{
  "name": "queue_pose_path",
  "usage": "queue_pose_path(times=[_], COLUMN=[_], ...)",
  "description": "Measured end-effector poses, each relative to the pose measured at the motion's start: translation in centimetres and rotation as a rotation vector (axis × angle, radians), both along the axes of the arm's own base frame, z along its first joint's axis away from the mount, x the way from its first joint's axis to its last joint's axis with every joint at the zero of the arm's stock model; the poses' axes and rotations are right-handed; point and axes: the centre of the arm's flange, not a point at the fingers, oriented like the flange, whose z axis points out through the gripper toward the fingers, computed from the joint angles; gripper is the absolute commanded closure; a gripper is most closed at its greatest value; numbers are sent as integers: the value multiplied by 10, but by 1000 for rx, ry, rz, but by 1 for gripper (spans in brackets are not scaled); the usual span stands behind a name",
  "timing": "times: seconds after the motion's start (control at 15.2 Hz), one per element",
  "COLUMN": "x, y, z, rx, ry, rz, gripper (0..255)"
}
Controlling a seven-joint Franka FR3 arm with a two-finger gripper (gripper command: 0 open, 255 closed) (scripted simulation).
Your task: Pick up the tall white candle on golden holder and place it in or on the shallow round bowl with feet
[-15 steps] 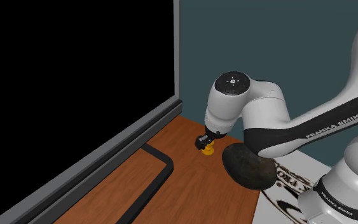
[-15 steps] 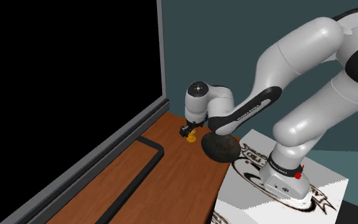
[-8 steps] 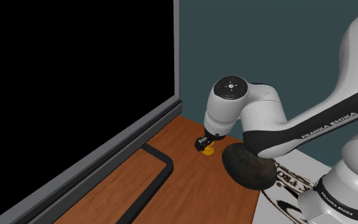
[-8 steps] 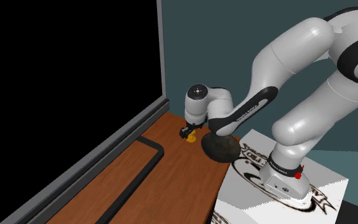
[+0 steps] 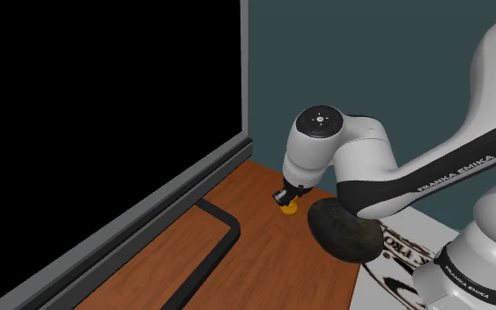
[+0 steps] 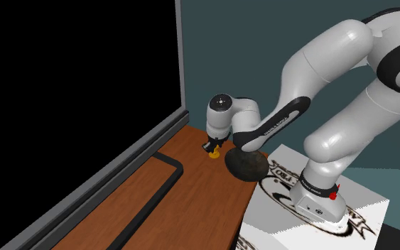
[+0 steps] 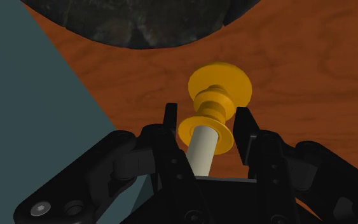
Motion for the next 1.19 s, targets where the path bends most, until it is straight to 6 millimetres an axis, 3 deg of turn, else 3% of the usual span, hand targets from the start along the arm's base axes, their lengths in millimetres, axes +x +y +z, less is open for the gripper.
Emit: queue_pose_path(times=[0.4,1.19], x=[0,1], y=[0,1], z=[6,68], rx=[-1,0], ry=[0,-1], rz=[0,0], gripper=[255,255])
